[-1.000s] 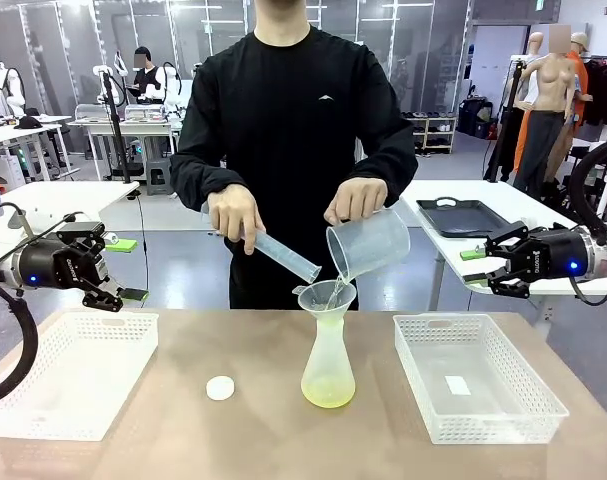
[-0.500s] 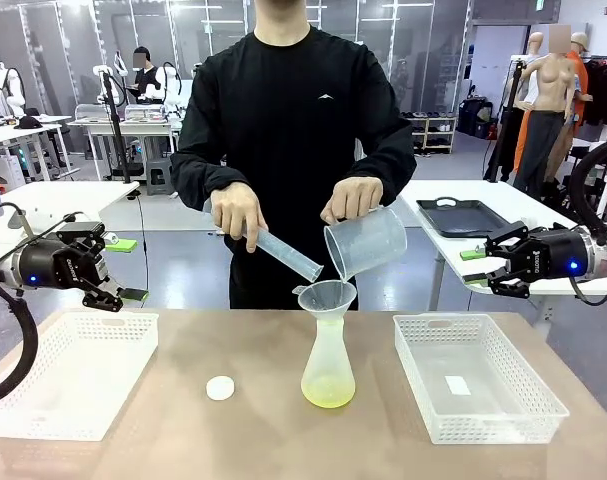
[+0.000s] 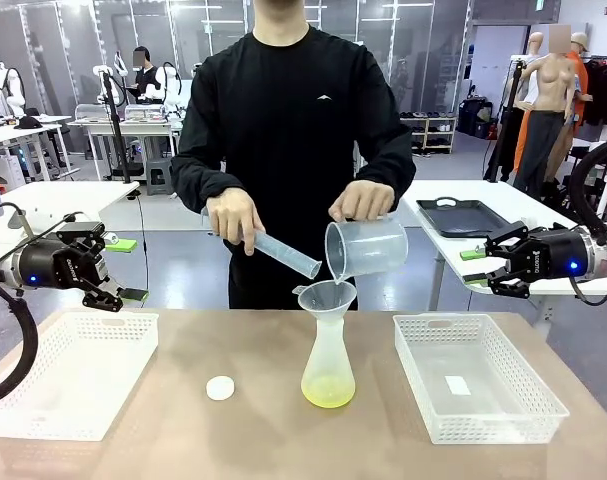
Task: Prepare the solutions needed for the experiment.
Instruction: Once the solution is in the Big flask , pick up the Plastic Funnel and place it back into the right Organizing basket.
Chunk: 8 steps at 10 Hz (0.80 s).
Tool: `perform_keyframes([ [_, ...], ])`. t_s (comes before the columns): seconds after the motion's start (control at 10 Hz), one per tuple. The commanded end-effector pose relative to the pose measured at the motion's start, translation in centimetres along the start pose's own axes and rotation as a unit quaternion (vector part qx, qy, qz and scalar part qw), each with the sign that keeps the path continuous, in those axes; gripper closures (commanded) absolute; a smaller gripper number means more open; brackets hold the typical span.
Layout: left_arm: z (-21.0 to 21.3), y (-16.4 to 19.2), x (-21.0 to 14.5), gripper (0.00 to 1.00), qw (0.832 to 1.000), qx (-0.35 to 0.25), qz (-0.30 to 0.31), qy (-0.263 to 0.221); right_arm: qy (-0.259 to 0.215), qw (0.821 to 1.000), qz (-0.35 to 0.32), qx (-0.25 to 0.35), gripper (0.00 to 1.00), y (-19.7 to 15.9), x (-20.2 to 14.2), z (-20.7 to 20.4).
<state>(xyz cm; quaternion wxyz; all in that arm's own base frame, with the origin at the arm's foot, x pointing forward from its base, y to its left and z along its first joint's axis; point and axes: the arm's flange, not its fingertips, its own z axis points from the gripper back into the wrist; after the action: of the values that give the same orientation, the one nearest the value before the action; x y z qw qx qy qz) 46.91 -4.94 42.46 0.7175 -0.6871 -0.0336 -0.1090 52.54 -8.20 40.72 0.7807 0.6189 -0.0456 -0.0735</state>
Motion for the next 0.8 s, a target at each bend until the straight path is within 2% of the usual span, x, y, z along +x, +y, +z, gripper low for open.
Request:
perform_keyframes([
  [0.0,-0.01,-0.25,0.0,0.0,1.0,-0.006,-0.001,0.002,0.004,1.0,-0.004,-0.006,0.52,0.14,0.26,-0.06],
  [0.7,-0.01,-0.25,0.0,0.0,1.0,-0.006,-0.001,0.002,0.004,1.0,-0.004,-0.006,0.52,0.14,0.26,-0.06],
])
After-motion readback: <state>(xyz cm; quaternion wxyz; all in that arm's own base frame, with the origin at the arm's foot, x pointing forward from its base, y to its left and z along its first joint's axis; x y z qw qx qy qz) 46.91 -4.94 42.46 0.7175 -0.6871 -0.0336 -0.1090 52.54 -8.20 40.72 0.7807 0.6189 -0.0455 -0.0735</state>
